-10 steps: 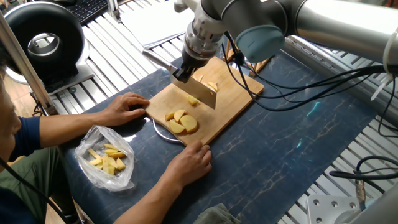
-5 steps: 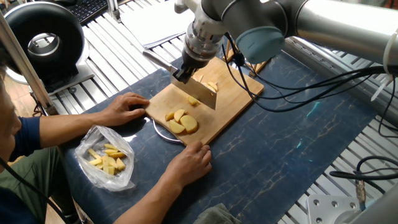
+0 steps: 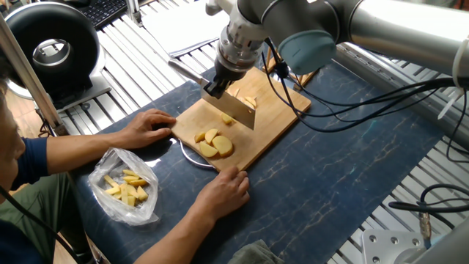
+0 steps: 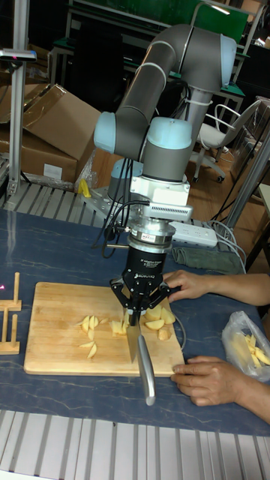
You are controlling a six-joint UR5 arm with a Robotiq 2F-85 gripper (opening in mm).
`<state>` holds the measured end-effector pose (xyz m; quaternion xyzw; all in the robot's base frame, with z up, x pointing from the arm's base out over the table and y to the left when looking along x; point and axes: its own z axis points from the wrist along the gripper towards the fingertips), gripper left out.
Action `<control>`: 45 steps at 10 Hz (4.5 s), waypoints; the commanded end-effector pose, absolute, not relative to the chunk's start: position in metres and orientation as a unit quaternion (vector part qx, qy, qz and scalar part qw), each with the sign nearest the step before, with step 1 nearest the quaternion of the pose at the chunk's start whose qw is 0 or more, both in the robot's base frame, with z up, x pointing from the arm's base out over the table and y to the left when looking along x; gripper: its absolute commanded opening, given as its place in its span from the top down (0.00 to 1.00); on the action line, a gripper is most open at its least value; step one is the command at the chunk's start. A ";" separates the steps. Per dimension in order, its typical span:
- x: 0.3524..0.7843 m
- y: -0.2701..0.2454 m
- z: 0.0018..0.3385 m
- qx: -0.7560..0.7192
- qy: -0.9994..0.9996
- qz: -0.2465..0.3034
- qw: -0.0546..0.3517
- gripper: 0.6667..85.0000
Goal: Chop the potatoes
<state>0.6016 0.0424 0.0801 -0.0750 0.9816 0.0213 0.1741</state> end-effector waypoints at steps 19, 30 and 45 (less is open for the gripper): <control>0.597 0.045 0.095 -0.074 0.983 0.033 0.166 1.00; 0.602 0.046 0.081 -0.070 0.981 0.025 0.178 1.00; 0.581 0.047 0.112 -0.076 0.985 0.033 0.148 1.00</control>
